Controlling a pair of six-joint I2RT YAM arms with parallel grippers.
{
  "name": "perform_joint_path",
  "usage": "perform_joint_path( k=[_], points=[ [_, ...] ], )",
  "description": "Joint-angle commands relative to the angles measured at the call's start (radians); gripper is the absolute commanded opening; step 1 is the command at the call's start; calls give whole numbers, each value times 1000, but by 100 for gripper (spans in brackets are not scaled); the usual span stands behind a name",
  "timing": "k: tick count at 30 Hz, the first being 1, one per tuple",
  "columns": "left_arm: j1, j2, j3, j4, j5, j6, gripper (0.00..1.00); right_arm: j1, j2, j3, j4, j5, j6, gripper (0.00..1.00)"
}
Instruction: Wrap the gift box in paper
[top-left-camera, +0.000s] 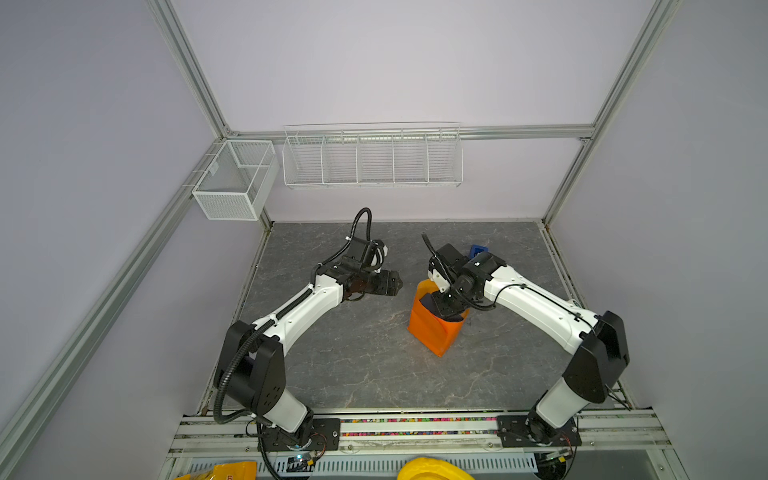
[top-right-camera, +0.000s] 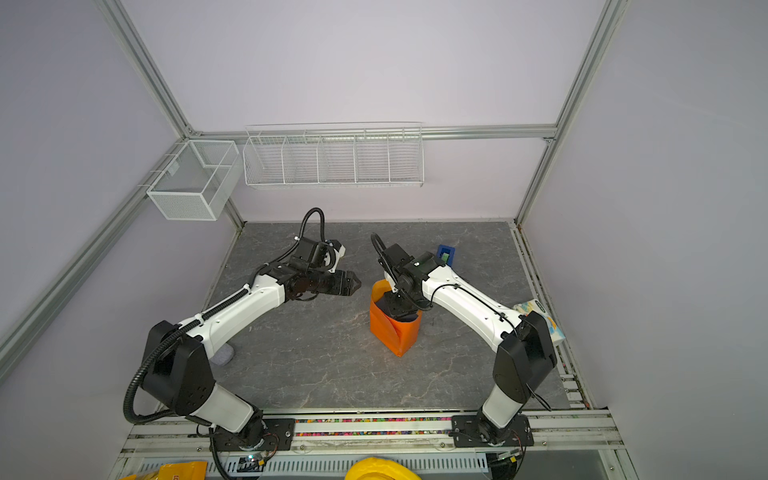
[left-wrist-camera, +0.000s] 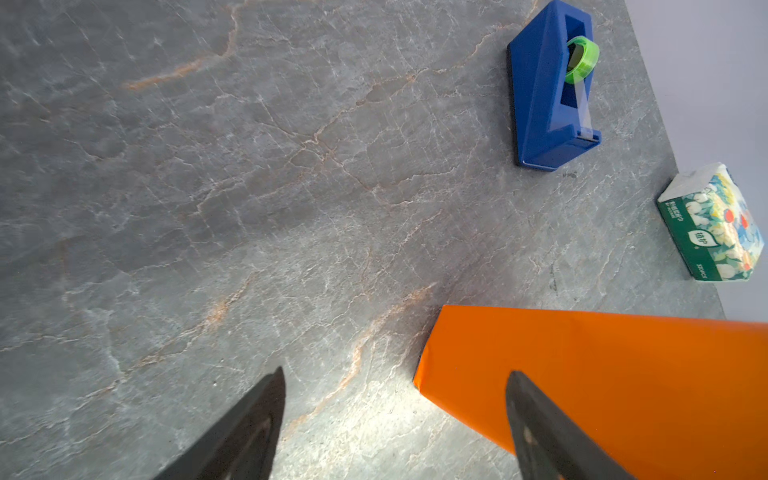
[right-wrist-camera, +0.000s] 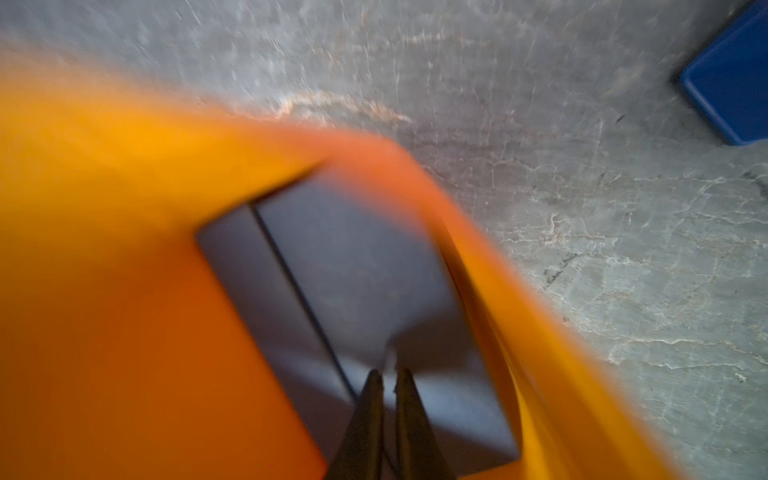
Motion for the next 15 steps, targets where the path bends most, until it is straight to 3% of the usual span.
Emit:
perform_joint_path(
  k=[1, 10, 15],
  points=[
    [5, 54, -8, 13, 56, -21, 80, -37, -132, 32, -16, 32, 31, 17],
    [1, 140, -13, 44, 207, -22, 61, -267, -438, -240, 34, -27, 139, 25],
    [-25, 182, -20, 60, 268, -38, 48, -302, -503, -487, 150, -198, 240, 24]
  ],
)
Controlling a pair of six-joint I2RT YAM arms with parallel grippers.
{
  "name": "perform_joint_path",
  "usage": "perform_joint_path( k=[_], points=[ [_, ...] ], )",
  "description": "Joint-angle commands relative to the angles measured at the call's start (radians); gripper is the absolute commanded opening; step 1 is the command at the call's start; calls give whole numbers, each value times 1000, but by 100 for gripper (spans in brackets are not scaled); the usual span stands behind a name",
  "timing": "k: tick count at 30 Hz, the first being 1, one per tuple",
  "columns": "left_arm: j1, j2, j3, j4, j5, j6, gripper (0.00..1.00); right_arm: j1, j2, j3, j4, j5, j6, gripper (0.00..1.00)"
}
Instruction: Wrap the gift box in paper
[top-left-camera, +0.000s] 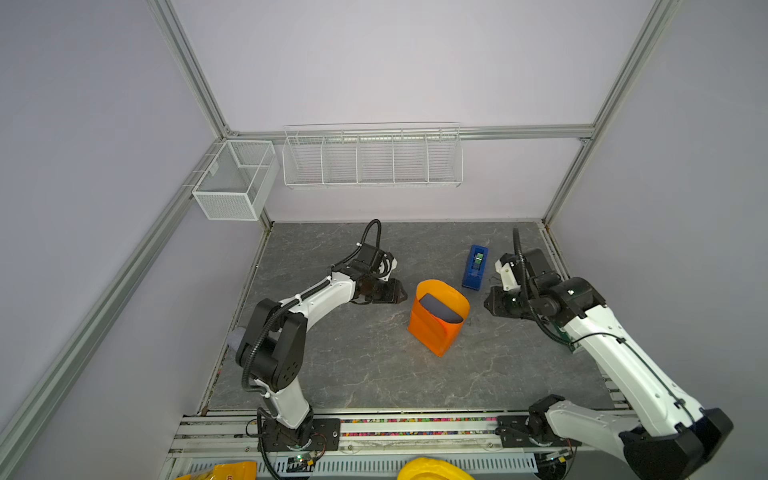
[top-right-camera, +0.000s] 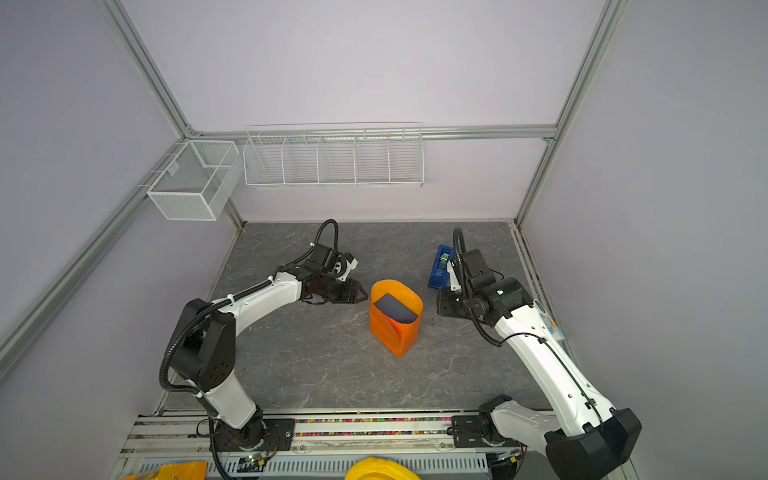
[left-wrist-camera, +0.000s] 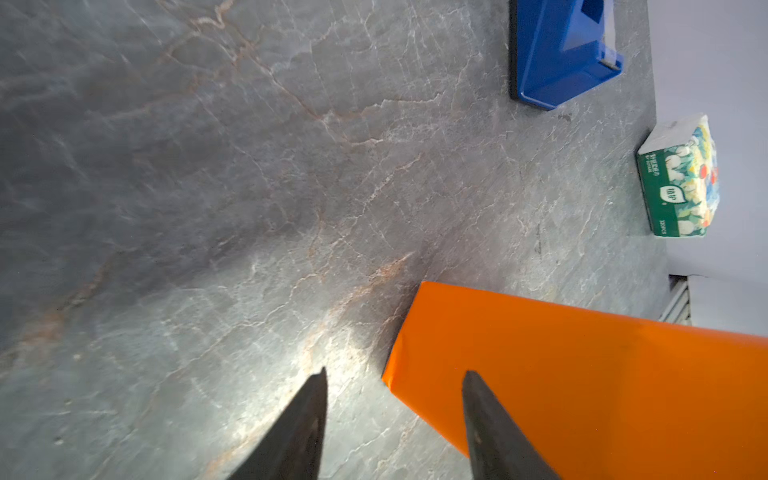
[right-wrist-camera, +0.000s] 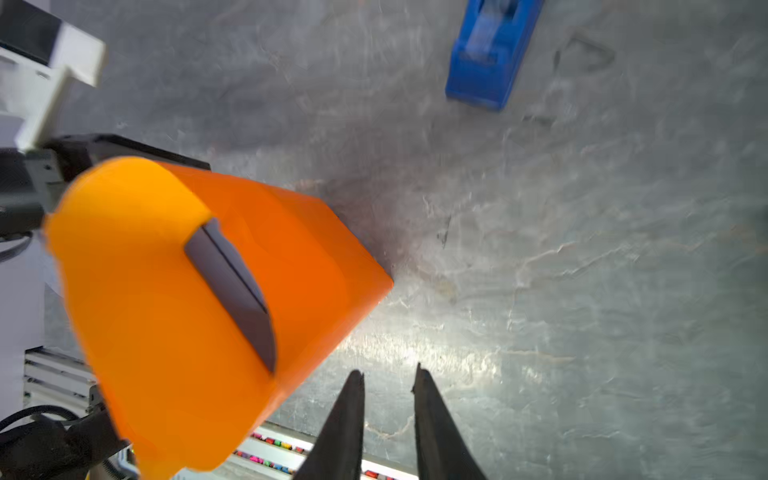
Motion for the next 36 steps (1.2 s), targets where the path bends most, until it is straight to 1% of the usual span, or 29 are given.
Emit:
perform_joint_path(
  k=[1, 4, 7, 9, 12, 17, 22, 26, 29, 31, 33, 36],
  points=[
    [-20, 28, -18, 23, 84, -16, 47, -7, -13, -169, 127, -170, 115, 25],
    [-22, 47, -32, 40, 122, -41, 43, -15, -27, -354, 319, -311, 218, 24],
    [-21, 54, -51, 66, 151, -56, 40, -15, 1, -467, 539, -435, 320, 21],
    [-21, 54, -63, 90, 176, -70, 39, -16, 30, -499, 645, -476, 364, 20],
    [-20, 52, -76, 118, 194, -88, 39, -14, 80, -495, 726, -509, 382, 20],
    [3, 43, -106, 144, 191, -121, 37, -16, 178, -406, 700, -502, 314, 19],
    [58, -24, -180, 144, 171, -134, 36, -18, 291, -298, 691, -491, 230, 19],
    [71, -82, -228, 132, 147, -131, 36, -18, 402, -194, 686, -534, 163, 18],
    [76, -127, -259, 116, 95, -134, 36, -16, 471, -150, 680, -579, 132, 18],
    [82, -151, -272, 98, 49, -133, 36, -15, 489, -132, 660, -581, 113, 18],
    [92, -179, -273, 70, -6, -125, 38, -17, 487, -121, 630, -559, 87, 18],
    [94, -249, -270, 4, -157, -87, 43, -22, 450, -103, 544, -470, 31, 20]
  ],
)
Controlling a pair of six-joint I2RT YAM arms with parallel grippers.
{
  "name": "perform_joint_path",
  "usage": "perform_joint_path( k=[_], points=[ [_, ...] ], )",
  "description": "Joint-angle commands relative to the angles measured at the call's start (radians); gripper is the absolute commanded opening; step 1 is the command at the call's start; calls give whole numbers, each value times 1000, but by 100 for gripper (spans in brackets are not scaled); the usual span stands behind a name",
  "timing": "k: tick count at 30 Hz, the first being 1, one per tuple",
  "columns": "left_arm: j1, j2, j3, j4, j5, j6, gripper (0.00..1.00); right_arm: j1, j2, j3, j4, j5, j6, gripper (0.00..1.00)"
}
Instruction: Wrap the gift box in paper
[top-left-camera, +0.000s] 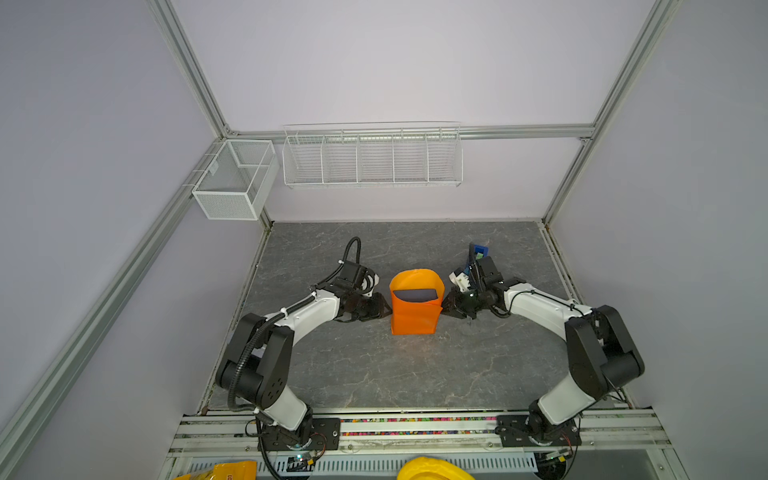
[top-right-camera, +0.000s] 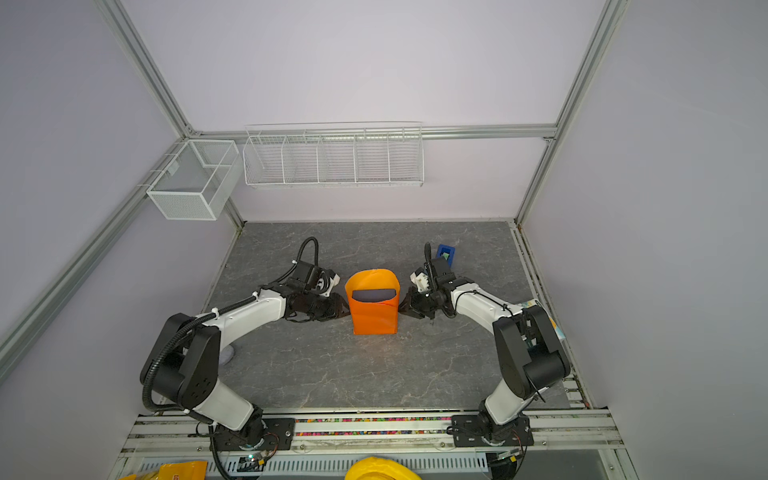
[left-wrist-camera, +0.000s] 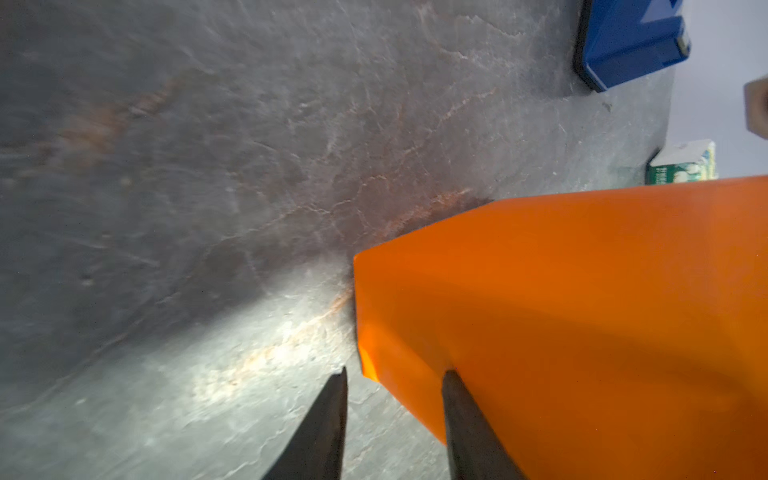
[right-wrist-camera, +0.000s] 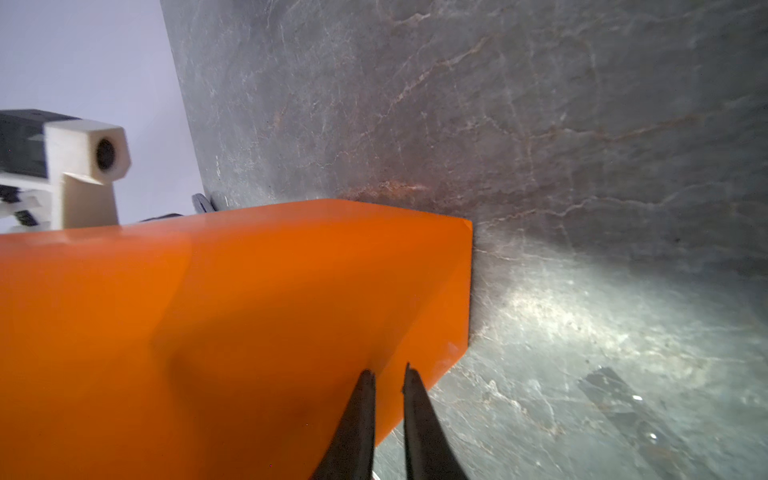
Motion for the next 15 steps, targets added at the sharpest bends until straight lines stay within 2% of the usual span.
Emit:
perform_joint_path(
  k=[1, 5, 8, 12, 13, 15],
  points=[
    [9, -96, -2, -72, -183, 42, 45, 1, -58, 30, -102, 83, -102, 24],
    [8, -216, -13, -70, -257, 86, 51, 0, -153, 26, -160, 207, -186, 48],
    [9, -309, -24, -52, -311, 108, 56, -3, -243, -3, -134, 225, -231, 61],
    [9, -444, -97, 50, -363, 129, 75, -2, -334, -14, -115, 228, -281, 85],
    [10, -475, -118, 78, -364, 145, 80, -2, -352, -16, -109, 230, -291, 96],
    [10, -529, -148, 113, -372, 147, 97, -4, -383, -26, -92, 227, -306, 89]
  ],
)
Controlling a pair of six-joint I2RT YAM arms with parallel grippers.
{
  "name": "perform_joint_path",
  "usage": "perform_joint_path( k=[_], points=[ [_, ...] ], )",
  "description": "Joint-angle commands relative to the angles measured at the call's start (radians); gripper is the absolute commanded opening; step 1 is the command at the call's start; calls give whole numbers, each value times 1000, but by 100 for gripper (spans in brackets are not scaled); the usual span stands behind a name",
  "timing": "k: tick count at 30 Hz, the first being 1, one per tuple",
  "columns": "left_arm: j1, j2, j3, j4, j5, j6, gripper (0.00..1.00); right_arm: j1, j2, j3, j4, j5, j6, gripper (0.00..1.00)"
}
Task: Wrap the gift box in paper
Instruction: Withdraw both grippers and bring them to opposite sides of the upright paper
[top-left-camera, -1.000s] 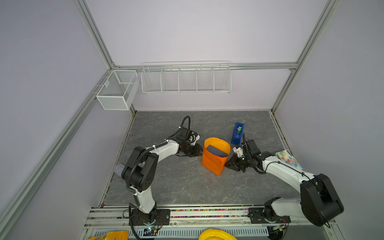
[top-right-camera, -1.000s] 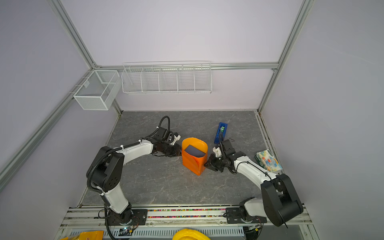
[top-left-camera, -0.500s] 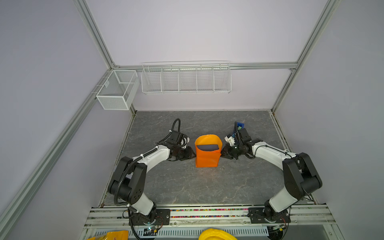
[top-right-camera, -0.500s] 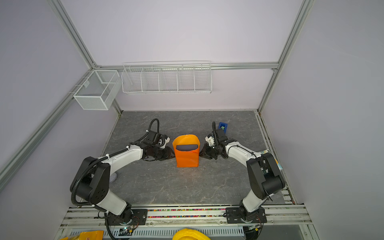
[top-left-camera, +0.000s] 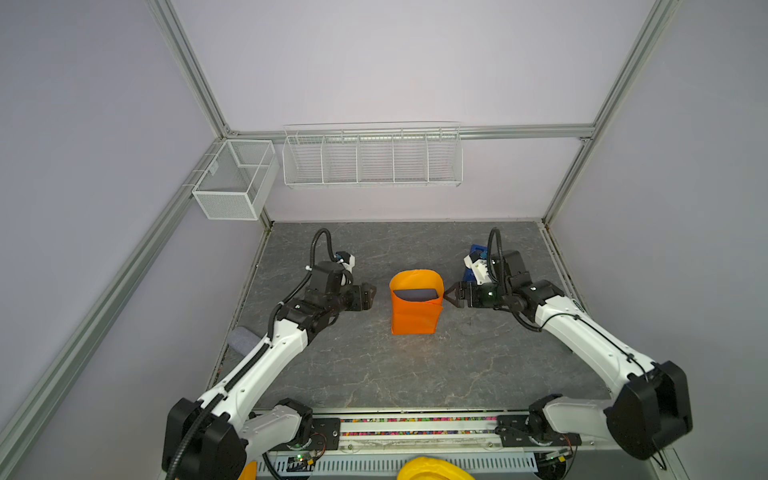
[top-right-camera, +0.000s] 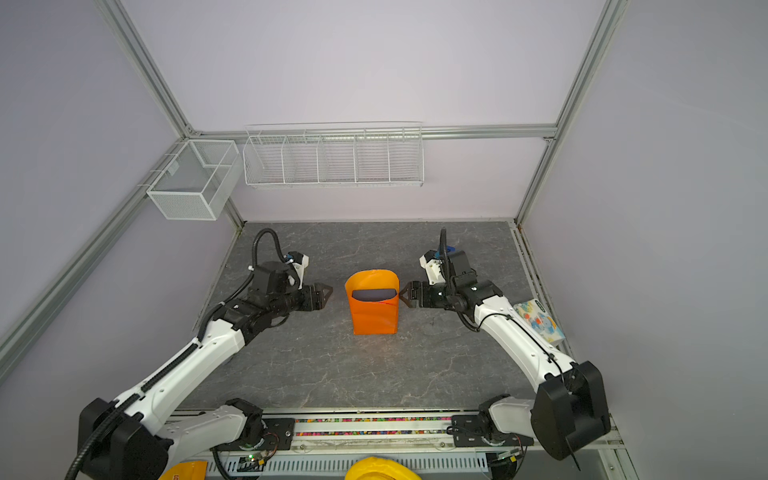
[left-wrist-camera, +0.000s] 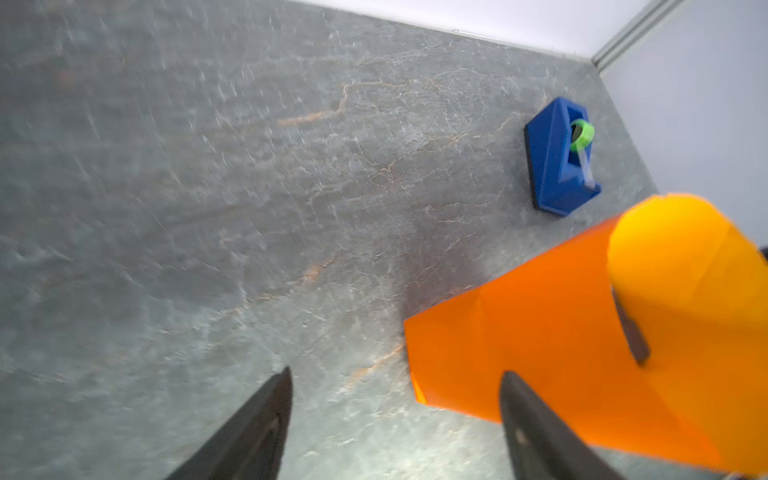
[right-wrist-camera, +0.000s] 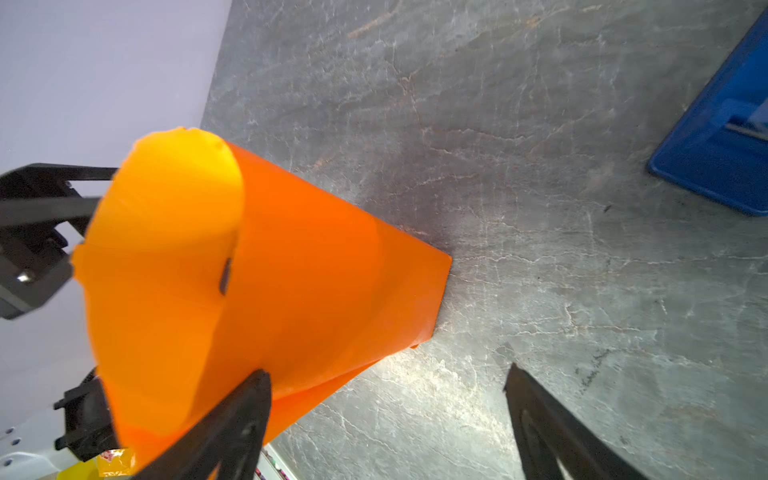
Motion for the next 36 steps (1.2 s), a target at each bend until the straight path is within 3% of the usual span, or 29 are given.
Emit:
perform_joint_path(
  k=[1, 7, 13, 19, 28, 32, 36],
  points=[
    [4, -78, -60, 93, -41, 36, 99, -4, -42, -40, 29, 8, -72, 89],
    [3, -204, -244, 380, 158, 63, 100, -1, -145, -162, 224, -88, -82, 90],
    [-34, -185, -364, 651, 243, 39, 98, 53, -259, -324, 485, -27, -87, 93],
    [-129, -119, -362, 715, 243, 110, 98, 158, -311, -429, 638, 55, -140, 91],
    [-131, -140, -428, 762, 227, 116, 100, 178, -308, -535, 752, 90, -96, 90],
    [-131, -142, -458, 786, 231, 114, 100, 178, -404, -570, 689, 165, -130, 89],
    [-131, -119, -485, 836, 244, 113, 100, 180, -501, -633, 705, 131, -178, 89]
  ],
)
